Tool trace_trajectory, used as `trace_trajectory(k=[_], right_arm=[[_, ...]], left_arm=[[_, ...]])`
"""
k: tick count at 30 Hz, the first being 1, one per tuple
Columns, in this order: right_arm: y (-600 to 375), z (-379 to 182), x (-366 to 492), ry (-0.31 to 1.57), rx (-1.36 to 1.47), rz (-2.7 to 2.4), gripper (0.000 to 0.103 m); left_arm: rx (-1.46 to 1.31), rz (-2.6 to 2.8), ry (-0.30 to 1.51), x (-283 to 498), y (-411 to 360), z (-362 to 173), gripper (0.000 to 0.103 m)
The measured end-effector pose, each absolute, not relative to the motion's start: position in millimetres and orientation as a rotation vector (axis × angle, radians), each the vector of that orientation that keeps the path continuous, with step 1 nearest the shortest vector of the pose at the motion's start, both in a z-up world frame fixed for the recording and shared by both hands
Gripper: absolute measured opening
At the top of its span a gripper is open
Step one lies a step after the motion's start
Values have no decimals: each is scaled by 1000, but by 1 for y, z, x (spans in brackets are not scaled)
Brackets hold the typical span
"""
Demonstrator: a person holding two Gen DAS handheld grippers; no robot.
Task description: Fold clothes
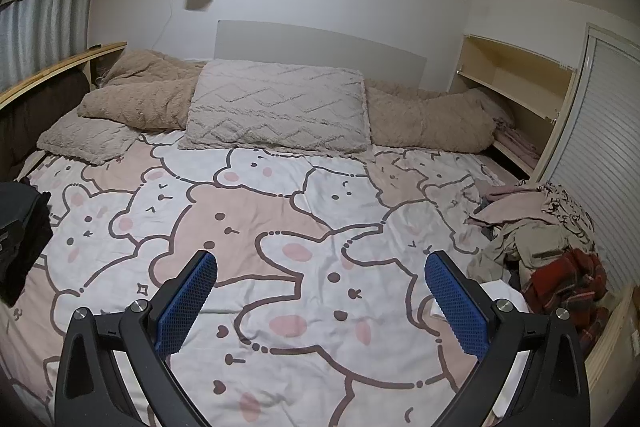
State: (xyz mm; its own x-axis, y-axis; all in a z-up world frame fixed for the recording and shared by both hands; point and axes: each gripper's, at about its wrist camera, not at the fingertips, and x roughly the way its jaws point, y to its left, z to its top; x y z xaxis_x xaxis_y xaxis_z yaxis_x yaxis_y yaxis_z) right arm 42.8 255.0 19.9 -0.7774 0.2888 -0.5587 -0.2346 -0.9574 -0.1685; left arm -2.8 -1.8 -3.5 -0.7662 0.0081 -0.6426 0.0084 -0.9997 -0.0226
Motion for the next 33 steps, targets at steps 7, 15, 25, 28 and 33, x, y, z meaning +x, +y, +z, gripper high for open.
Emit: trace_trajectory(k=[7, 15, 25, 28, 33], right_arm=[[254, 19, 42, -139, -883, 2712, 103], [257, 15, 42, -121, -893, 2708, 103], [264, 13, 41, -99, -900, 2703, 103], [265, 11, 40, -99, -908, 2700, 103], [269, 5, 40, -92, -919, 2692, 103]], left_arm=[[1081, -2946, -7, -8, 6, -5, 103], [1074, -2954, 0, -4, 4, -8, 103], [1082, -2949, -10, -7, 5, -8, 103], [1086, -2947, -16, -8, 6, -8, 103], [1097, -2945, -24, -10, 7, -9, 103]])
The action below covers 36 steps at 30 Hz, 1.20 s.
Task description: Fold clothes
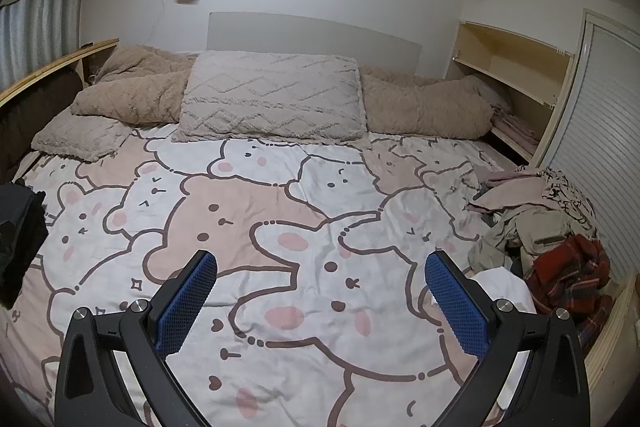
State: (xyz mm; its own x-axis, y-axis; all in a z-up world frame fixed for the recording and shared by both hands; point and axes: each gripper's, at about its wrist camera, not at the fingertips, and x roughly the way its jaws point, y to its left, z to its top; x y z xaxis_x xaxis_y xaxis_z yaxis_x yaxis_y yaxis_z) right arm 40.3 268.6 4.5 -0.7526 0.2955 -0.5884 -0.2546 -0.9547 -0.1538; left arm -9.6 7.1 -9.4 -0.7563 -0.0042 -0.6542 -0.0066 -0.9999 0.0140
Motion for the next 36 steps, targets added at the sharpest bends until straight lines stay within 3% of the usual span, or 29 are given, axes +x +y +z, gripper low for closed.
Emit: trace_trajectory(k=[16, 28, 36], right_arm=[[317, -57, 70, -91, -1049, 2552, 103], [399, -115, 86, -26, -1024, 2344, 103], [464, -146, 64, -92, -1057, 2205, 103]], left_arm=[[-1137, 2921, 56, -19, 19, -20, 103], [-1117, 2886, 70, -24, 50, -19, 101], [-1054, 2855, 154, -29, 76, -21, 102]])
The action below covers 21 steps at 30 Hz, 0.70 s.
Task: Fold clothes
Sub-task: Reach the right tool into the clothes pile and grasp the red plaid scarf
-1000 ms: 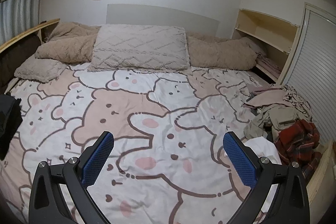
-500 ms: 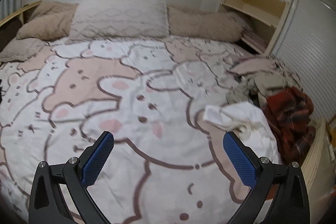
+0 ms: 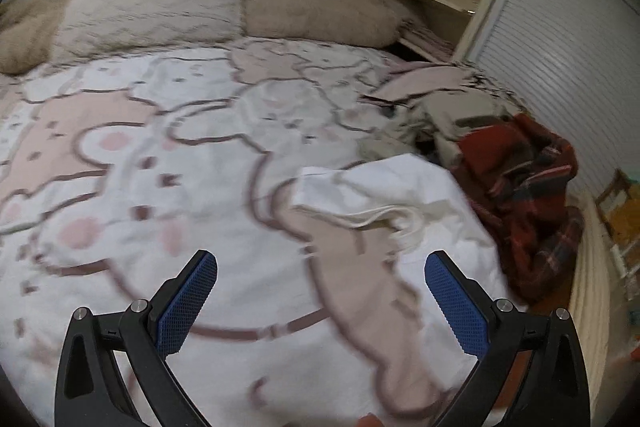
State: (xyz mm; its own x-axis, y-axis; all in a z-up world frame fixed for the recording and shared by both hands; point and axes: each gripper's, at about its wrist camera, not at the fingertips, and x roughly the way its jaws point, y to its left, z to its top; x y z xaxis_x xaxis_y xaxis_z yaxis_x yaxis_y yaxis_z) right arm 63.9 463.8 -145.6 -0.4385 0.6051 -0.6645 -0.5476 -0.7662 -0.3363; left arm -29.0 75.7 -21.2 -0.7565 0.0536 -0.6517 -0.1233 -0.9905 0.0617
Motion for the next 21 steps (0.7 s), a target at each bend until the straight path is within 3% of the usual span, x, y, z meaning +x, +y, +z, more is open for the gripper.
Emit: trace_trajectory(k=[9, 19, 20, 21], right_arm=[[596, -97, 50, -99, -875, 1857, 103], [718, -77, 56, -99, -997, 1562, 103], [729, -81, 61, -68, -1014, 1554, 102], [740, -88, 66, -35, -1036, 1552, 90]], left_arm=[[-1085, 2830, 163, -52, 84, -33, 102], [-1089, 2787, 172, -72, 93, -45, 102], [-1094, 2784, 167, -74, 93, -46, 102], [-1097, 2786, 164, -77, 94, -47, 102]])
